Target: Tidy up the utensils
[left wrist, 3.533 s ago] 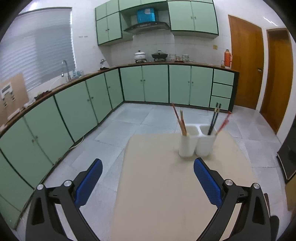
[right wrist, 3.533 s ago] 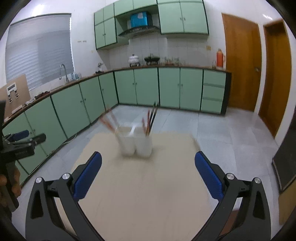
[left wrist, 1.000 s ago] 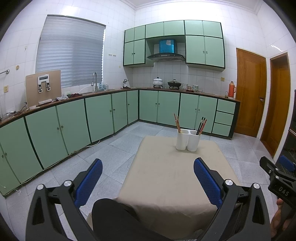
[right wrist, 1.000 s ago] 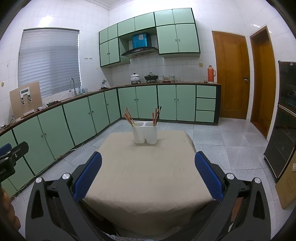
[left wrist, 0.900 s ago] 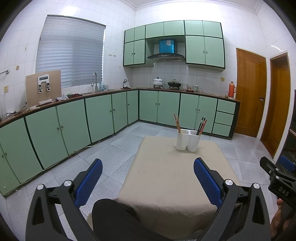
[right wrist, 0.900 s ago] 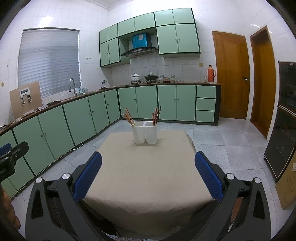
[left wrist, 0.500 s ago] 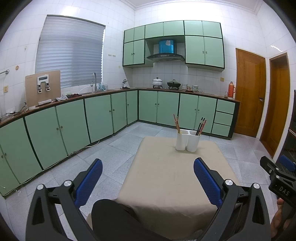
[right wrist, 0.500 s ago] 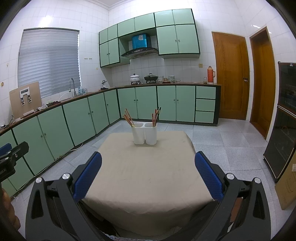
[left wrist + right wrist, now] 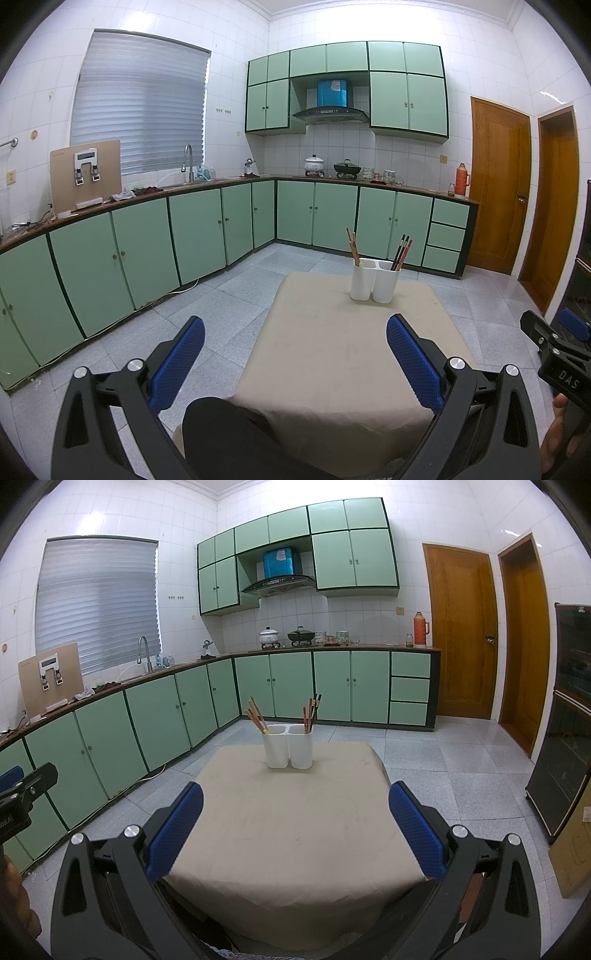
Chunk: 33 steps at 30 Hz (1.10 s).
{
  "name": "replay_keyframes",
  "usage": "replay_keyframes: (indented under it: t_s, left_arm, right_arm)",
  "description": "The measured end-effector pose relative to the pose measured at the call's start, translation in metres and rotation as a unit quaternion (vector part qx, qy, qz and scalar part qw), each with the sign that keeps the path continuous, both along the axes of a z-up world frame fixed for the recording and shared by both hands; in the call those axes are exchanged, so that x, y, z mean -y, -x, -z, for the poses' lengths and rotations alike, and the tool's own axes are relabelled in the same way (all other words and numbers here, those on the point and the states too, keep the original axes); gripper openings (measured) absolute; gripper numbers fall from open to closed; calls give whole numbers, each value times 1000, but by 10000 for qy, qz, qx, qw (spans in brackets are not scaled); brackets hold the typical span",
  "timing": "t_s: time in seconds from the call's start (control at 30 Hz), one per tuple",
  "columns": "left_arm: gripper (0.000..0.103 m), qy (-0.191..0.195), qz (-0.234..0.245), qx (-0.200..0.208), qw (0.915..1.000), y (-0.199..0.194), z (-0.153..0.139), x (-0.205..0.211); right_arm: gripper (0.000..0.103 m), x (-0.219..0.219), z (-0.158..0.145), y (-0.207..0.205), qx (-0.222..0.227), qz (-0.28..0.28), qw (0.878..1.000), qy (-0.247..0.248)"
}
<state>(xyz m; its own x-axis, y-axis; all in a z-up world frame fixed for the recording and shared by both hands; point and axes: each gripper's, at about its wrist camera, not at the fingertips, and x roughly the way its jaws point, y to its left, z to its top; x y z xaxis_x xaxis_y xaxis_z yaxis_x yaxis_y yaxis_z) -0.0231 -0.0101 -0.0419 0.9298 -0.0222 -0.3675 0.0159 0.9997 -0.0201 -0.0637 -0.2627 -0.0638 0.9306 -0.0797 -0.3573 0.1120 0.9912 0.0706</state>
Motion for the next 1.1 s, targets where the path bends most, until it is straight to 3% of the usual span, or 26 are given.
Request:
replay_keyframes:
  t_s: [1.1]
  left_arm:
    - [97, 8, 12, 7, 10000, 0, 0, 2]
  right_arm:
    - [98, 1, 1, 0, 1, -1, 10000, -5]
